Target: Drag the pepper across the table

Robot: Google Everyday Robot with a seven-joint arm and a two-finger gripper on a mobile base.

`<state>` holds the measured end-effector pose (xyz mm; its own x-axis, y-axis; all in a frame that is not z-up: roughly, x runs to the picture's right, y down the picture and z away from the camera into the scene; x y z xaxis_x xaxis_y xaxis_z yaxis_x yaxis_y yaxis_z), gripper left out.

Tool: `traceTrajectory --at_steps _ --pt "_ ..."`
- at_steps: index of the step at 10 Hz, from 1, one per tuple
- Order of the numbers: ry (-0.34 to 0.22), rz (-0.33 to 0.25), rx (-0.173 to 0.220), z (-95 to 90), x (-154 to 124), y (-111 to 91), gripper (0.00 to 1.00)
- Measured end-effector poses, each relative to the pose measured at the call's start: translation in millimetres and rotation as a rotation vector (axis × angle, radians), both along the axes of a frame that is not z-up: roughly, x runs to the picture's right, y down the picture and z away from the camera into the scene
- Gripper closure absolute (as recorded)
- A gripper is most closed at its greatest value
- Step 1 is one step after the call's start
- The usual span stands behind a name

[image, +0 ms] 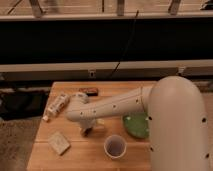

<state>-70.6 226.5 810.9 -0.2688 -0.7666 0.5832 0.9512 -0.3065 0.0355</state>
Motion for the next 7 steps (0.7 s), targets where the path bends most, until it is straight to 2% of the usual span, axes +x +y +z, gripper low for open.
traceTrajectory --at_steps 7 --pt "-0.041 -0.057 -0.01 -3.5 -1.4 3.7 0.23"
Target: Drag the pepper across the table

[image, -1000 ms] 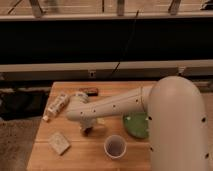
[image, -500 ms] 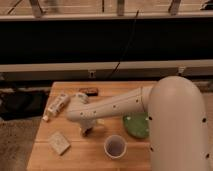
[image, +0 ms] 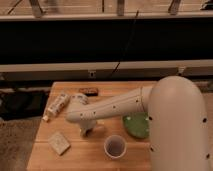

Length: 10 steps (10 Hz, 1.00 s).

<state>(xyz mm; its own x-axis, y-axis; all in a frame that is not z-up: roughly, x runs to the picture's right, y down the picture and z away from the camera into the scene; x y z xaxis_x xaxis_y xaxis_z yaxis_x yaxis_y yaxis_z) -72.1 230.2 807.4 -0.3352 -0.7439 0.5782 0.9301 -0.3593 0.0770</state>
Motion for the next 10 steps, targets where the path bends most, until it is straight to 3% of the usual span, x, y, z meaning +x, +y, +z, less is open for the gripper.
traceTrajectory --at_steps 10 --pt "-0.054 -0.082 -0.013 -5.4 -1.7 3.8 0.2"
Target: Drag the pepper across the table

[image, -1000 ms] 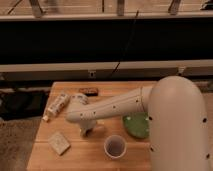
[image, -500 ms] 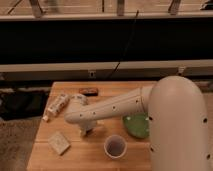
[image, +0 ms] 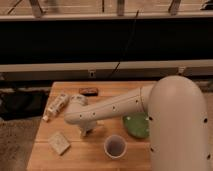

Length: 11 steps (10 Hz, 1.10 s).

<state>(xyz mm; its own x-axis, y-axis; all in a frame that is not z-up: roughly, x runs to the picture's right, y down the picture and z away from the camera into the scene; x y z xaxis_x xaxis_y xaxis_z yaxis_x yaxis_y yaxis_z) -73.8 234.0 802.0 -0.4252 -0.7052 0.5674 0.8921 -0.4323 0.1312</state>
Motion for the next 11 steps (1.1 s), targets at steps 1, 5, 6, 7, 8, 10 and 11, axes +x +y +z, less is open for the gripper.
traceTrajectory --at_steps 1,5,6,7,8,10,11 --pt "-0.005 -0.007 0.0 -0.5 -0.2 -0.2 0.2" --pt "-0.023 -0.033 -0.004 -1.8 -1.0 1.1 0.2" --pt "-0.026 -0.037 -0.005 -1.8 -1.3 1.2 0.2" --pt "-0.032 -0.044 -0.005 -1.5 -1.8 0.8 0.2" --pt "-0.034 -0.047 -0.005 -1.0 -1.8 0.4 0.2" --pt "-0.041 -0.056 -0.006 0.9 -1.3 0.1 0.2" --pt "-0.046 -0.06 -0.007 1.5 -1.6 0.2 0.2"
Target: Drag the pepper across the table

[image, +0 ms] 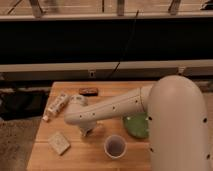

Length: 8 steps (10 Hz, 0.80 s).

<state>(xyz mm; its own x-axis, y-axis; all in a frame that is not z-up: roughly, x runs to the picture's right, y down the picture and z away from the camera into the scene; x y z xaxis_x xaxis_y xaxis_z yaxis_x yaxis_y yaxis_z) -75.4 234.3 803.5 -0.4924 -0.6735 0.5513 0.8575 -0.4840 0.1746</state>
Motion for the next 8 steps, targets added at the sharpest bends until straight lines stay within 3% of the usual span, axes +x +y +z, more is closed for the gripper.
traceTrajectory --at_steps 2,6,8 --pt "-0.007 -0.008 -0.001 0.5 0.0 -0.4 0.2" --pt "-0.025 -0.02 -0.004 2.7 1.7 -1.0 0.38" --pt "-0.032 -0.03 -0.009 2.9 2.4 0.4 0.39"
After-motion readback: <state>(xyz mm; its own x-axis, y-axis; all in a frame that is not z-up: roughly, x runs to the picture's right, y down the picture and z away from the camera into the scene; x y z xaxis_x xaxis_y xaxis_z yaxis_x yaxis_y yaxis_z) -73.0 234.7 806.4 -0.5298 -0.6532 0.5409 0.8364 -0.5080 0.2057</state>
